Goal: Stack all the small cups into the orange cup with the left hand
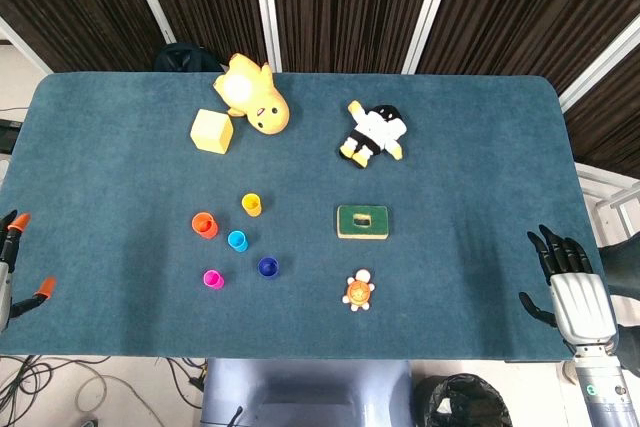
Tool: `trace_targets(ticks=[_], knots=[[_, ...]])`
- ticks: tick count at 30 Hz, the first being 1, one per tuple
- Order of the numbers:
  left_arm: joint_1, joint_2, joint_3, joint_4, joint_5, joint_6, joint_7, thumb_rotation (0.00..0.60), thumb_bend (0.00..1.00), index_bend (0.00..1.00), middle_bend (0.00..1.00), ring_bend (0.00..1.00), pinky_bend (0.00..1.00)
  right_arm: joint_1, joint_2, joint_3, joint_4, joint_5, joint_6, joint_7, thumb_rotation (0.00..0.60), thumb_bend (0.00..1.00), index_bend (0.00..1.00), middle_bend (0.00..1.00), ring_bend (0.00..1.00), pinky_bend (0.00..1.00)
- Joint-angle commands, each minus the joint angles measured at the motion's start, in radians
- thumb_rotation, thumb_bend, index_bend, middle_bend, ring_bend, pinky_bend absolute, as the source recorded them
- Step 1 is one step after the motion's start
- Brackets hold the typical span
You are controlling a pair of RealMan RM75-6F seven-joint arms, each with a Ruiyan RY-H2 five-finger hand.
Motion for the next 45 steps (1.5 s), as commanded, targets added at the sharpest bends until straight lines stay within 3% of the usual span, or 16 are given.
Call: trace_targets(ticks=[1, 16, 21, 26, 30, 34, 37, 45], knots=[[0.000, 0.001, 0.000, -0.001, -0.002, -0.002, -0.003, 0.600, 0.23, 0.04, 0.00, 0.00, 0.06, 0.001, 0.012, -0.006, -0.008, 0.003, -0.015, -0.005, 0.600, 0.32, 0.07, 0.03, 0.11, 0.11], [-0.008, -0.003, 0.013, -0.005, 0.020, -0.017, -0.002, 0.600, 0.21, 0.04, 0.00, 0.00, 0.06, 0.001, 0.020, -0.003, -0.028, 0.011, -0.017, -0.018, 0.600, 0.32, 0.07, 0.03, 0.11, 0.11], [-0.033, 0.006, 0.031, -0.028, 0.054, -0.065, -0.010, 0.600, 0.18, 0.05, 0.00, 0.00, 0.06, -0.004, 0.022, 0.004, -0.027, 0.020, -0.008, -0.012, 0.600, 0.32, 0.07, 0.03, 0.11, 0.11], [-0.128, 0.036, 0.014, -0.076, 0.133, -0.159, 0.024, 0.600, 0.16, 0.06, 0.00, 0.00, 0.06, -0.007, 0.029, 0.010, -0.032, 0.023, 0.002, 0.000, 0.600, 0.32, 0.07, 0.03, 0.11, 0.11], [-0.238, 0.044, -0.035, -0.121, 0.159, -0.267, 0.105, 0.600, 0.14, 0.07, 0.00, 0.00, 0.06, -0.009, 0.033, 0.011, -0.034, 0.024, 0.004, 0.002, 0.600, 0.32, 0.07, 0.03, 0.11, 0.11], [-0.324, 0.042, -0.064, -0.181, 0.114, -0.390, 0.188, 0.600, 0.14, 0.08, 0.00, 0.00, 0.06, -0.009, 0.033, 0.010, -0.035, 0.026, 0.001, 0.002, 0.600, 0.32, 0.07, 0.03, 0.11, 0.11], [-0.395, 0.019, -0.088, -0.204, 0.023, -0.492, 0.282, 0.600, 0.14, 0.09, 0.00, 0.00, 0.06, -0.009, 0.033, 0.009, -0.039, 0.027, -0.002, 0.000, 0.600, 0.32, 0.07, 0.03, 0.11, 0.11], [-0.522, -0.072, -0.096, -0.175, -0.127, -0.642, 0.411, 0.600, 0.12, 0.10, 0.00, 0.00, 0.04, -0.007, 0.037, 0.006, -0.045, 0.038, -0.020, -0.008, 0.600, 0.32, 0.07, 0.03, 0.11, 0.11]])
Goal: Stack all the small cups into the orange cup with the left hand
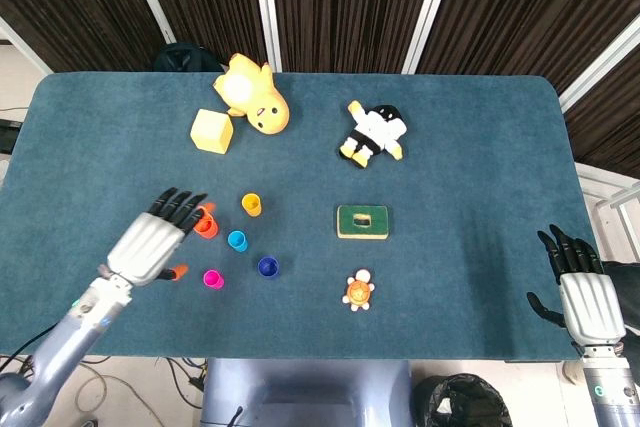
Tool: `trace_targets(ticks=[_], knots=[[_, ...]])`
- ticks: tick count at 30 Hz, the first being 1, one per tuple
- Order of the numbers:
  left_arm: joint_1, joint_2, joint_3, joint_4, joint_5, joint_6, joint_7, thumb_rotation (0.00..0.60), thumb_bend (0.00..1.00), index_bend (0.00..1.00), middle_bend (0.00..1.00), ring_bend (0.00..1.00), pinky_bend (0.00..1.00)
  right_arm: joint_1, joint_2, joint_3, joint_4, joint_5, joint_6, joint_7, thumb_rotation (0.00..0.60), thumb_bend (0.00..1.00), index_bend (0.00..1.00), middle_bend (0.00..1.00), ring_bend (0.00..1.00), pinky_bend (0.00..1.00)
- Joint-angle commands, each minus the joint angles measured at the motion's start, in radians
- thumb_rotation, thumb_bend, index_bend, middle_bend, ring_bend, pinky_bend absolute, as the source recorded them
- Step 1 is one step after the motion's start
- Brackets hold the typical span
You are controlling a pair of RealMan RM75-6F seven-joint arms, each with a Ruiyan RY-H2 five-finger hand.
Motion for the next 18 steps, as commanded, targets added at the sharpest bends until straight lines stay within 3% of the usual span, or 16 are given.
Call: trace_targets(ticks=[1, 9, 18], knots=[[-0.062, -0.058, -0.009, 0.014, -0.046, -0.055, 0.046, 0.600, 0.12, 0.10, 0.00, 0.00, 0.04, 0.000, 0.001, 0.000, -0.003, 0.003, -0.003, -0.002, 0.600, 0.32, 0.07, 0.03, 0.11, 0.11], [-0.131, -0.159, 0.009, 0.046, -0.086, -0.067, 0.125, 0.600, 0.12, 0.14, 0.00, 0.00, 0.04, 0.001, 0.005, 0.003, -0.005, 0.010, -0.006, 0.001, 0.600, 0.32, 0.07, 0.03, 0.11, 0.11], [-0.184, -0.235, 0.056, 0.099, -0.201, -0.069, 0.243, 0.600, 0.13, 0.19, 0.00, 0.00, 0.03, -0.002, 0.009, 0.007, -0.005, 0.017, -0.005, 0.011, 0.600, 0.32, 0.07, 0.03, 0.11, 0.11]])
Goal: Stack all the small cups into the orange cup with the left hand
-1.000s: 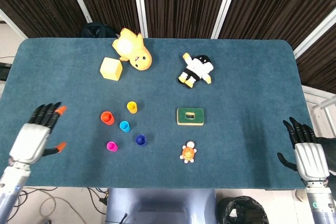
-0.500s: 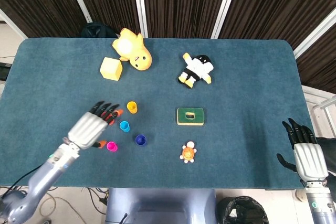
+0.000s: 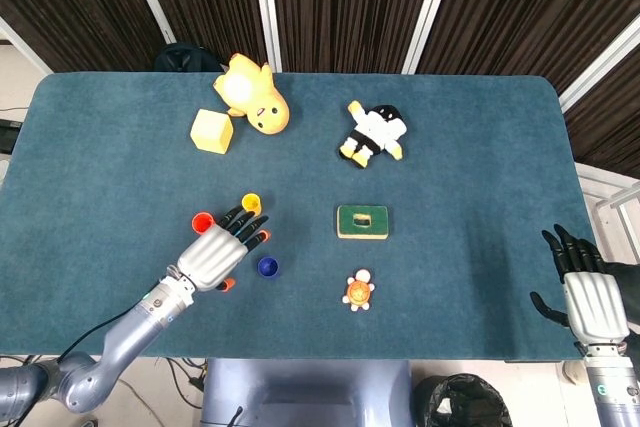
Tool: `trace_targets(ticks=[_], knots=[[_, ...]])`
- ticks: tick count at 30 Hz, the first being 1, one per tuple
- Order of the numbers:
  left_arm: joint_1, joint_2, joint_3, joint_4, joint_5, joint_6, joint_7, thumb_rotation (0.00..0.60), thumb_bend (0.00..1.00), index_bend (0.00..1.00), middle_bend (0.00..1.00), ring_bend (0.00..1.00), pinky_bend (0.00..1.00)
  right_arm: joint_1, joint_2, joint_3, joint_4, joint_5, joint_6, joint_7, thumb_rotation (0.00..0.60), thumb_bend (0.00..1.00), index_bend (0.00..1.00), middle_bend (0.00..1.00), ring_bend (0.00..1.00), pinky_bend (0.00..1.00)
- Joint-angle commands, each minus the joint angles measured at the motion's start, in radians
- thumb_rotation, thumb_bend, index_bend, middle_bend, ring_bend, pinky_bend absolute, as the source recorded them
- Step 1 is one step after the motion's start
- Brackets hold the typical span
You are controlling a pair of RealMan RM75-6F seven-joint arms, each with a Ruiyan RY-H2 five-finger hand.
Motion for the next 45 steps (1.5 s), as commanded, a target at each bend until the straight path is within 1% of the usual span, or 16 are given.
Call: trace_targets(ticks=[1, 11, 14, 20, 31, 37, 45], knots=[[-0.028, -0.039, 0.012, 0.031, -0.040, 0.000, 0.026, 0.600, 0.13, 0.20, 0.01, 0.00, 0.03, 0.000, 0.000, 0.001, -0.001, 0.000, 0.001, 0.001, 0.600, 0.32, 0.07, 0.03, 0.11, 0.11], [-0.067, -0.121, 0.027, 0.110, -0.037, 0.021, 0.038, 0.600, 0.18, 0.27, 0.02, 0.00, 0.03, 0.000, -0.002, 0.000, 0.000, 0.001, -0.003, 0.001, 0.600, 0.32, 0.07, 0.03, 0.11, 0.11], [-0.074, -0.137, 0.031, 0.125, -0.042, 0.022, 0.040, 0.600, 0.20, 0.30, 0.03, 0.00, 0.03, 0.000, -0.002, 0.001, 0.000, 0.001, -0.001, 0.002, 0.600, 0.32, 0.07, 0.03, 0.11, 0.11], [-0.091, -0.161, 0.040, 0.152, -0.052, 0.022, 0.039, 0.600, 0.20, 0.32, 0.03, 0.00, 0.03, 0.000, -0.004, 0.003, 0.001, 0.006, -0.003, 0.002, 0.600, 0.32, 0.07, 0.03, 0.11, 0.11], [-0.112, -0.182, 0.064, 0.174, -0.038, 0.027, 0.023, 0.600, 0.20, 0.36, 0.03, 0.00, 0.03, -0.001, -0.009, 0.005, 0.000, 0.009, 0.000, -0.001, 0.600, 0.32, 0.07, 0.03, 0.11, 0.11], [-0.114, -0.183, 0.079, 0.173, -0.025, 0.039, 0.016, 0.600, 0.23, 0.44, 0.06, 0.00, 0.03, -0.001, -0.012, 0.006, -0.002, 0.012, -0.002, 0.005, 0.600, 0.32, 0.07, 0.03, 0.11, 0.11], [-0.116, -0.176, 0.083, 0.170, -0.023, 0.062, 0.017, 0.600, 0.25, 0.45, 0.06, 0.00, 0.03, -0.002, -0.012, 0.010, 0.001, 0.015, 0.000, 0.012, 0.600, 0.32, 0.07, 0.03, 0.11, 0.11]])
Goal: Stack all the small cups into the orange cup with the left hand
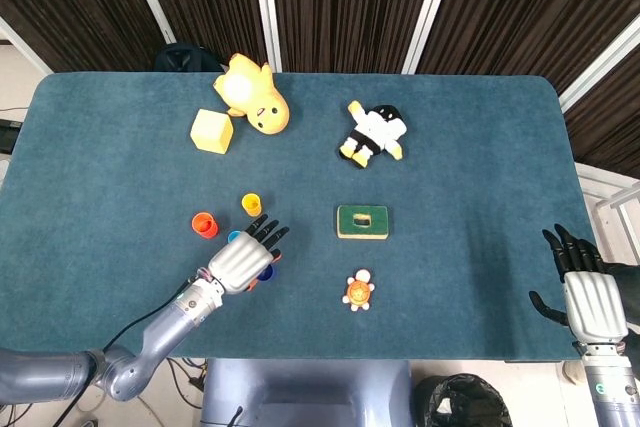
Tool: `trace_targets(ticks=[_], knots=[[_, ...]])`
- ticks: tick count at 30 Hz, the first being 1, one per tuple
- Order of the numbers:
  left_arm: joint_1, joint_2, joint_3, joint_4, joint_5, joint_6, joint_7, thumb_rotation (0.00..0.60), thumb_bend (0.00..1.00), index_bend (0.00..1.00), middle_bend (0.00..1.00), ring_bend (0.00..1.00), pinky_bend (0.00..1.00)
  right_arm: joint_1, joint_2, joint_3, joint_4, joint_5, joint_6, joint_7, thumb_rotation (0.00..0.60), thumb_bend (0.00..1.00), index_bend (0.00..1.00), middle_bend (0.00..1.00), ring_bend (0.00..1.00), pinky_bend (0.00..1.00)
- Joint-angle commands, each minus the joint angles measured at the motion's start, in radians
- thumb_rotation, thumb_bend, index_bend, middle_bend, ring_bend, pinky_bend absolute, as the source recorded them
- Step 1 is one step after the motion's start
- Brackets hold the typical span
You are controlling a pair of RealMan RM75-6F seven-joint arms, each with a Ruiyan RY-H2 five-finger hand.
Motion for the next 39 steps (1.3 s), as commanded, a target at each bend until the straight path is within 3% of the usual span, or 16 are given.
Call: trace_targets(ticks=[1, 9, 14, 22, 31, 39], knots=[[-0.001, 0.006, -0.003, -0.007, -0.001, 0.008, -0.002, 0.600, 0.26, 0.45, 0.06, 0.00, 0.03, -0.001, -0.001, 0.002, 0.001, 0.001, 0.003, -0.001, 0.600, 0.32, 0.07, 0.03, 0.11, 0.11], [0.001, 0.102, -0.057, -0.113, 0.031, 0.074, -0.038, 0.600, 0.26, 0.45, 0.07, 0.00, 0.03, 0.000, -0.004, 0.002, 0.003, 0.000, 0.002, -0.001, 0.600, 0.32, 0.07, 0.03, 0.11, 0.11], [0.021, 0.228, -0.087, -0.192, 0.026, 0.120, -0.055, 0.600, 0.26, 0.44, 0.07, 0.00, 0.03, 0.001, -0.005, 0.000, 0.004, -0.001, 0.000, -0.003, 0.600, 0.32, 0.07, 0.03, 0.11, 0.11], [0.076, 0.394, -0.081, -0.164, -0.017, 0.120, -0.154, 0.600, 0.26, 0.44, 0.08, 0.00, 0.03, 0.003, -0.009, -0.002, 0.003, -0.002, -0.006, -0.016, 0.600, 0.32, 0.07, 0.03, 0.11, 0.11], [0.092, 0.387, -0.047, -0.072, 0.000, 0.051, -0.274, 0.600, 0.26, 0.45, 0.08, 0.00, 0.03, 0.005, -0.016, -0.004, 0.006, -0.002, -0.010, -0.028, 0.600, 0.32, 0.07, 0.03, 0.11, 0.11], [0.101, 0.324, -0.024, 0.006, -0.017, 0.038, -0.280, 0.600, 0.26, 0.45, 0.08, 0.00, 0.03, 0.003, -0.013, 0.004, 0.011, 0.012, -0.010, -0.021, 0.600, 0.32, 0.07, 0.03, 0.11, 0.11]])
